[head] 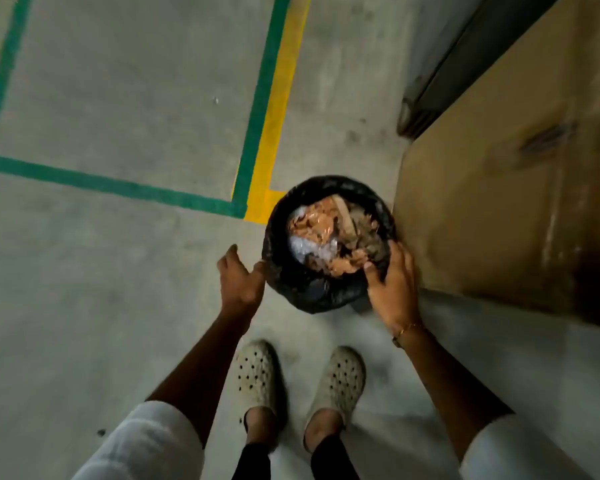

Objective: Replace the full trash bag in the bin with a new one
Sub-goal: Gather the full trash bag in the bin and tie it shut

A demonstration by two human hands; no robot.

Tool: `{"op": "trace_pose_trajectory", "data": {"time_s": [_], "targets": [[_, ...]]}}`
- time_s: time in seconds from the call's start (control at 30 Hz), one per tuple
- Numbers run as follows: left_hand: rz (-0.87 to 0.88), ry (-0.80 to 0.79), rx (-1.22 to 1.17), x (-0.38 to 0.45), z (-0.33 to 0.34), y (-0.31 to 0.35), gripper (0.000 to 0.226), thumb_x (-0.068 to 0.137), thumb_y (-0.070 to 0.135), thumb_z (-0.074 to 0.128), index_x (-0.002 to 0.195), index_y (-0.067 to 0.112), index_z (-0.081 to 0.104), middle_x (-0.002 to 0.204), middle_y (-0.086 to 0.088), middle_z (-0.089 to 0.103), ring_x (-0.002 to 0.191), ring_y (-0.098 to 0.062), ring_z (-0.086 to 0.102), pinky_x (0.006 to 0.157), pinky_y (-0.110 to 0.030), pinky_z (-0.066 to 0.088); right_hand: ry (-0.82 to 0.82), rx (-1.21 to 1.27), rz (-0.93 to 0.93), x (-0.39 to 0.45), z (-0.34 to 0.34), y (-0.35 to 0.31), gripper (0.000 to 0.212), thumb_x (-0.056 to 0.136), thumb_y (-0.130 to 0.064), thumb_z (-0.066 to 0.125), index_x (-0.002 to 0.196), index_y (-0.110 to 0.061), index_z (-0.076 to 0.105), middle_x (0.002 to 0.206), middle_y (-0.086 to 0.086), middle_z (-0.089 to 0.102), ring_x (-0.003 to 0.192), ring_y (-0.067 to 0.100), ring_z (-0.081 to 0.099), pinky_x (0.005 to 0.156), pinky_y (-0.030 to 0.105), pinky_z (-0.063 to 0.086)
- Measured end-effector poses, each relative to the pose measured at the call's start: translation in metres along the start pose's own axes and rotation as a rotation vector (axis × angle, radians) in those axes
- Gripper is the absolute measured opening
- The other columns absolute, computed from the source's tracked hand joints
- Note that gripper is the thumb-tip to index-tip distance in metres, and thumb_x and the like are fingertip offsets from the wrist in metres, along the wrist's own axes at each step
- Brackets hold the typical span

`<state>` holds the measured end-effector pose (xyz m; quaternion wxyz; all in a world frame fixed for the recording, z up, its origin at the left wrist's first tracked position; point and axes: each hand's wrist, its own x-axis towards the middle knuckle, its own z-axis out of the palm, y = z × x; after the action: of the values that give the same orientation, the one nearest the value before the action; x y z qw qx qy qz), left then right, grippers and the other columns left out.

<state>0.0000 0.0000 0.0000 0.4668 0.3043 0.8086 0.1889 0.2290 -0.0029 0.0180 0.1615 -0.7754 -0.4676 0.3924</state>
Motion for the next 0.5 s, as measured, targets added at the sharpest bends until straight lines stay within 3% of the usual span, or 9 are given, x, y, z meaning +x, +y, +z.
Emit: {"op": "trace_pose_trajectory", "data": {"time_s": [0.13, 0.23, 0.33, 0.4, 0.5], "targets": [[-0.333, -0.01, -0.212, 0.018, 0.022, -0.038, 0.061, 0.097, 0.032, 0.052, 0.15, 0.015, 0.029, 0.153, -0.012, 0.035, 0.138, -0.03, 0.038, 0.11, -0.039, 0.032, 0.063, 0.429, 0.455, 0.01, 0.044, 0.051, 0.065, 0.089, -0.031, 0.061, 0.146, -0.017, 0.033, 0.147, 0.012, 0.042, 0.133, 0.03, 0.044, 0.113, 0.05, 0.035], [-0.491, -0.19, -0.357, 0.024, 0.038, -0.052, 0.041, 0.099, 0.041, 0.044, 0.131, 0.016, 0.049, 0.139, -0.009, 0.053, 0.126, -0.023, 0.047, 0.104, -0.038, 0.031, 0.012, 0.819, 0.734, 0.007, 0.061, 0.067, 0.042, 0.1, -0.025, 0.046, 0.14, -0.019, 0.038, 0.129, 0.007, 0.052, 0.113, 0.028, 0.054, 0.104, 0.046, 0.042], [-0.511, -0.383, -0.498, 0.02, 0.045, -0.055, 0.023, 0.097, 0.032, 0.048, 0.112, 0.021, 0.061, 0.11, -0.005, 0.07, 0.115, -0.018, 0.058, 0.104, -0.041, 0.032, -0.049, 1.005, 0.807, 0.006, 0.063, 0.065, 0.033, 0.104, -0.02, 0.038, 0.137, -0.016, 0.042, 0.121, 0.012, 0.051, 0.109, 0.029, 0.052, 0.097, 0.045, 0.043], [-0.452, -0.36, -0.496, 0.017, 0.05, -0.058, 0.009, 0.096, 0.022, 0.054, 0.088, 0.02, 0.058, 0.096, -0.003, 0.07, 0.103, -0.019, 0.065, 0.102, -0.044, 0.039, -0.031, 1.015, 0.797, 0.005, 0.063, 0.063, 0.031, 0.103, -0.015, 0.042, 0.133, -0.012, 0.046, 0.117, 0.012, 0.052, 0.107, 0.029, 0.053, 0.094, 0.043, 0.045], [-0.382, -0.197, -0.43, 0.01, 0.053, -0.058, 0.023, 0.094, 0.016, 0.059, 0.073, 0.018, 0.049, 0.084, -0.004, 0.065, 0.087, -0.019, 0.064, 0.092, -0.043, 0.048, 0.019, 0.877, 0.767, 0.0, 0.058, 0.062, 0.033, 0.099, -0.009, 0.051, 0.132, -0.003, 0.05, 0.114, 0.015, 0.055, 0.104, 0.031, 0.057, 0.093, 0.041, 0.049]]}}
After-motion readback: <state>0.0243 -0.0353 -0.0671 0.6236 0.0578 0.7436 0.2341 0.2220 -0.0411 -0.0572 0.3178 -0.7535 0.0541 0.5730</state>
